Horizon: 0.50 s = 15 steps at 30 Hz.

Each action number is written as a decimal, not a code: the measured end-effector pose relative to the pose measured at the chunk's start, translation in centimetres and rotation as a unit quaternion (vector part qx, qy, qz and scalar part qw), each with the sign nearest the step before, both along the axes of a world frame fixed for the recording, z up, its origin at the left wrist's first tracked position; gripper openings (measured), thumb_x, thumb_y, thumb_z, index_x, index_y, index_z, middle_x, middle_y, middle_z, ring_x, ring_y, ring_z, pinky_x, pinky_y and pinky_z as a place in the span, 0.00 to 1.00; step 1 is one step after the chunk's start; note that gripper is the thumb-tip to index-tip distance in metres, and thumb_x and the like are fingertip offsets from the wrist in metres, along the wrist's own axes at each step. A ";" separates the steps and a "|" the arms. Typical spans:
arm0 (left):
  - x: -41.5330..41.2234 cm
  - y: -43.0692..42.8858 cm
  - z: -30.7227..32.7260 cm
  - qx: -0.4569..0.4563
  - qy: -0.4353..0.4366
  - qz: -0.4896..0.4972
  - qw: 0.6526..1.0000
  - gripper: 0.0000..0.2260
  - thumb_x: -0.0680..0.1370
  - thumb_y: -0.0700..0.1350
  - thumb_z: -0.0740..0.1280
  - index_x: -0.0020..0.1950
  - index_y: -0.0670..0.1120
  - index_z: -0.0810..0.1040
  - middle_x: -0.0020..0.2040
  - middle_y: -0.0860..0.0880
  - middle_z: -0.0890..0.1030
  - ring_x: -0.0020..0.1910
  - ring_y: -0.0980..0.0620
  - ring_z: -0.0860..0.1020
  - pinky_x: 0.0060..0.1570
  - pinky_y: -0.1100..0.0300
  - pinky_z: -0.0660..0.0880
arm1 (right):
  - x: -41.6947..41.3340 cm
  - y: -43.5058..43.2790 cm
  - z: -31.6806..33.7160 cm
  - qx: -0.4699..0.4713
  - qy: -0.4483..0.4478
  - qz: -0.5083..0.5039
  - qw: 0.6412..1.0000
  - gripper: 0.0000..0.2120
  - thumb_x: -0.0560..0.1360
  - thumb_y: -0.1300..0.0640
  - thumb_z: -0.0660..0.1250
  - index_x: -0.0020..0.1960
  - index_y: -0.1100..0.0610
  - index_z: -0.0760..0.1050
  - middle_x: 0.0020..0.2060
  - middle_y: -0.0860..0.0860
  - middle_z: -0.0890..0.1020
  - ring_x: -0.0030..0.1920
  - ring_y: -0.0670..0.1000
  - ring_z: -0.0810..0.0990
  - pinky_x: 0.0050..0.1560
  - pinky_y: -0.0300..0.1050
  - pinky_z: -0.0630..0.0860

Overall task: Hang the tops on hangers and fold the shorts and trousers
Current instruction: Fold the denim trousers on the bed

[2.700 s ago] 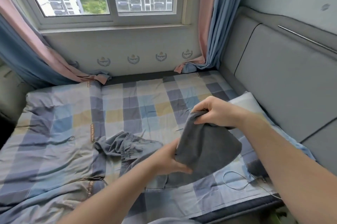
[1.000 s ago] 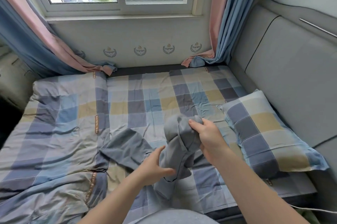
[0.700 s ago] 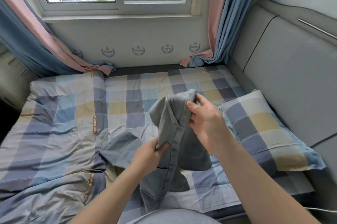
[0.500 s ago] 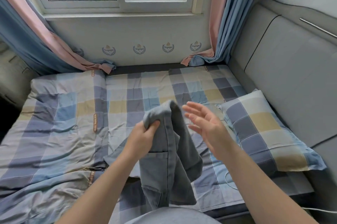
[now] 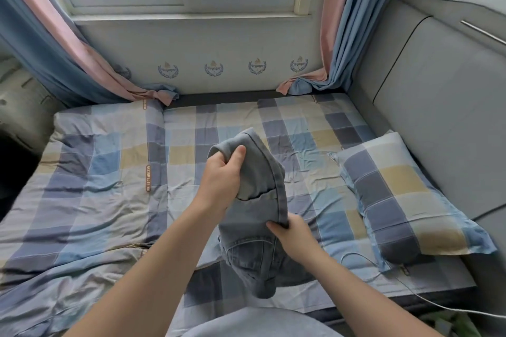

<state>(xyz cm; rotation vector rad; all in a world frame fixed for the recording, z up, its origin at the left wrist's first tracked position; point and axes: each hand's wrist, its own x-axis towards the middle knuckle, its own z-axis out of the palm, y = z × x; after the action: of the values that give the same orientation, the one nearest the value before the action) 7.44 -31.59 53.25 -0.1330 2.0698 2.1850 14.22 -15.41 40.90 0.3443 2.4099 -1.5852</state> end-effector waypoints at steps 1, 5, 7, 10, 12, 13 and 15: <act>-0.1 -0.2 0.0 -0.012 -0.001 -0.011 1.000 0.08 0.83 0.50 0.64 0.53 0.48 0.81 0.49 0.48 0.86 0.52 0.52 0.83 0.52 0.52 0.81 | -0.2 0.2 0.1 -0.034 0.000 -0.019 0.999 0.05 0.81 0.55 0.67 0.52 0.50 0.82 0.48 0.43 0.86 0.54 0.50 0.82 0.50 0.42 0.79; 0.1 -1.5 -1.4 -0.050 0.025 -0.101 0.993 0.12 0.81 0.47 0.67 0.64 0.47 0.78 0.56 0.48 0.84 0.55 0.57 0.82 0.51 0.63 0.79 | -1.3 0.6 2.1 -0.169 -0.003 -0.109 0.980 0.05 0.81 0.56 0.68 0.50 0.54 0.82 0.46 0.47 0.88 0.52 0.53 0.85 0.50 0.43 0.81; 0.9 -2.2 -3.1 -0.052 -0.013 -0.160 0.986 0.20 0.78 0.47 0.71 0.70 0.50 0.74 0.62 0.51 0.81 0.57 0.60 0.81 0.51 0.66 0.78 | -2.0 0.8 3.9 -0.211 0.007 -0.135 0.968 0.07 0.80 0.54 0.68 0.52 0.57 0.82 0.48 0.52 0.87 0.51 0.54 0.86 0.53 0.52 0.82; 2.6 -3.0 -6.5 -0.058 -0.068 -0.204 0.975 0.31 0.73 0.52 0.76 0.73 0.53 0.68 0.66 0.53 0.78 0.62 0.58 0.79 0.58 0.60 0.78 | -2.9 1.0 6.6 -0.310 0.013 -0.183 0.933 0.10 0.80 0.54 0.67 0.54 0.60 0.81 0.50 0.59 0.87 0.50 0.58 0.86 0.50 0.54 0.83; 3.5 -3.3 -8.1 -0.064 -0.073 -0.191 0.977 0.32 0.70 0.58 0.77 0.70 0.58 0.68 0.67 0.55 0.77 0.62 0.63 0.78 0.59 0.63 0.76 | -3.1 1.0 7.9 -0.362 0.019 -0.199 0.910 0.10 0.80 0.56 0.66 0.55 0.62 0.81 0.51 0.60 0.86 0.52 0.59 0.86 0.49 0.54 0.84; 3.8 -3.4 -8.6 -0.079 -0.069 -0.185 0.977 0.32 0.68 0.62 0.75 0.69 0.61 0.68 0.67 0.59 0.76 0.62 0.66 0.76 0.62 0.64 0.74 | -3.1 0.9 8.4 -0.378 0.022 -0.204 0.903 0.10 0.80 0.56 0.66 0.56 0.62 0.80 0.51 0.60 0.86 0.52 0.60 0.86 0.50 0.54 0.84; 4.3 -3.8 -9.3 -0.119 -0.050 -0.188 0.974 0.38 0.63 0.72 0.72 0.69 0.66 0.64 0.67 0.67 0.70 0.65 0.71 0.70 0.66 0.63 0.67 | -3.0 0.8 9.2 -0.403 0.022 -0.210 0.891 0.11 0.81 0.56 0.65 0.58 0.63 0.79 0.53 0.61 0.85 0.55 0.60 0.85 0.54 0.56 0.83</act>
<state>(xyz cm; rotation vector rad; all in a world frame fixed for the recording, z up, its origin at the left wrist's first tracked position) 11.72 -35.44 43.91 0.1173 2.0896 1.6777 11.20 -14.58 50.08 0.6756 1.5309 -2.6103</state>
